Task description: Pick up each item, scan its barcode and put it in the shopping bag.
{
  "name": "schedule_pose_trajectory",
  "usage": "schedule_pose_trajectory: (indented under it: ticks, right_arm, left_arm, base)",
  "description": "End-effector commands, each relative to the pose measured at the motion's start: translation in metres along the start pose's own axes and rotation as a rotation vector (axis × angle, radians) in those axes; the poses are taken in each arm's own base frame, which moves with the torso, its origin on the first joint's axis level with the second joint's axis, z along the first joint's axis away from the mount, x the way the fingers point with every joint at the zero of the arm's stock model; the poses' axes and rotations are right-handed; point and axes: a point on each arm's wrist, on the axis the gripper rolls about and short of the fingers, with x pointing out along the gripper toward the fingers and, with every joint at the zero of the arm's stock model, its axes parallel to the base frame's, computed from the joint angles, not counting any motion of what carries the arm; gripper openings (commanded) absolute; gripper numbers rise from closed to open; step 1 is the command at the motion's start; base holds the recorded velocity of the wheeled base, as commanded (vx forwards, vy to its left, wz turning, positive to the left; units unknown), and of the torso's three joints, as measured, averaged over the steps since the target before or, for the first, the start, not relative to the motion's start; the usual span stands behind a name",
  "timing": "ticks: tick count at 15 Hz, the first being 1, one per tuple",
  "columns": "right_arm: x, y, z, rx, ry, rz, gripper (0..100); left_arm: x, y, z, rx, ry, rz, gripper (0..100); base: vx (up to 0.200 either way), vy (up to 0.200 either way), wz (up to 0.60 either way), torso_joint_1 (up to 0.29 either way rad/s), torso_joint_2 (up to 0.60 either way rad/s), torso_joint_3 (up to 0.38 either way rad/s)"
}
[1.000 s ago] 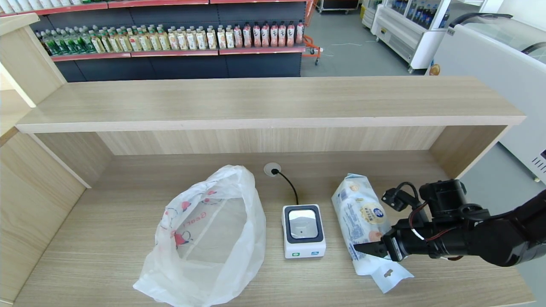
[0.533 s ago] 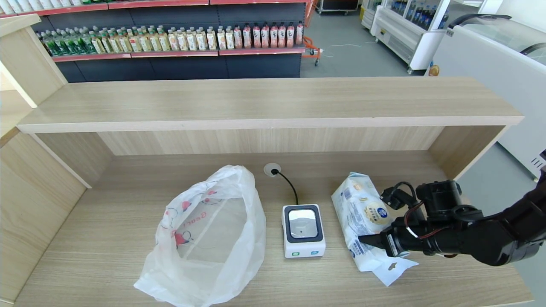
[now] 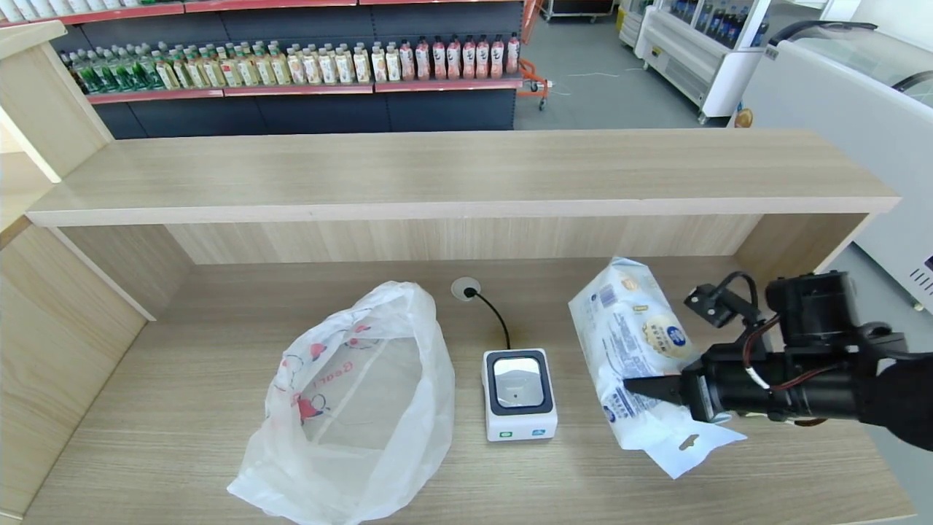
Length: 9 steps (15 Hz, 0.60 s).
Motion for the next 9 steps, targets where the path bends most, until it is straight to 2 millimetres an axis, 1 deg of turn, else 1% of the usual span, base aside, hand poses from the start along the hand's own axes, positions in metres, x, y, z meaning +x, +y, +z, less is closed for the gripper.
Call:
schedule_pose_trajectory:
  ticks: [1, 3, 4, 5, 6, 7, 8, 9]
  right_arm:
    - [-0.098, 0.070, 0.030, -0.069, -0.158, 0.141, 0]
    - [-0.146, 0.112, 0.019, -0.113, -0.143, 0.294, 0]
    - [-0.165, 0.126, 0.012, -0.143, -0.133, 0.368, 0]
    - [-0.178, 0.138, 0.005, -0.185, -0.131, 0.437, 0]
    - [-0.183, 0.144, -0.001, -0.224, -0.129, 0.490, 0]
    - [-0.183, 0.146, -0.005, -0.247, -0.123, 0.512, 0]
    - [-0.178, 0.144, -0.010, -0.287, -0.112, 0.506, 0]
    - [-0.165, 0.140, -0.015, -0.387, -0.114, 0.489, 0]
  left_arm:
    - [0.000, 0.000, 0.000, 0.000, 0.000, 0.000, 100]
    - [0.000, 0.000, 0.000, 0.000, 0.000, 0.000, 100]
    - [0.000, 0.000, 0.000, 0.000, 0.000, 0.000, 100]
    - [0.000, 0.000, 0.000, 0.000, 0.000, 0.000, 100]
    - [0.000, 0.000, 0.000, 0.000, 0.000, 0.000, 100]
    - [0.000, 0.000, 0.000, 0.000, 0.000, 0.000, 100]
    - [0.000, 0.000, 0.000, 0.000, 0.000, -0.001, 100]
    - [0.000, 0.000, 0.000, 0.000, 0.000, 0.000, 100]
  base:
    - [0.000, 0.000, 0.00, 0.000, 0.00, 0.000]
    - [0.000, 0.000, 0.00, 0.000, 0.00, 0.000]
    - [0.000, 0.000, 0.00, 0.000, 0.00, 0.000]
    - [0.000, 0.000, 0.00, 0.000, 0.00, 0.000]
    - [0.000, 0.000, 0.00, 0.000, 0.00, 0.000]
    - [0.000, 0.000, 0.00, 0.000, 0.00, 0.000]
    - [0.000, 0.000, 0.00, 0.000, 0.00, 0.000]
    - [0.000, 0.000, 0.00, 0.000, 0.00, 0.000]
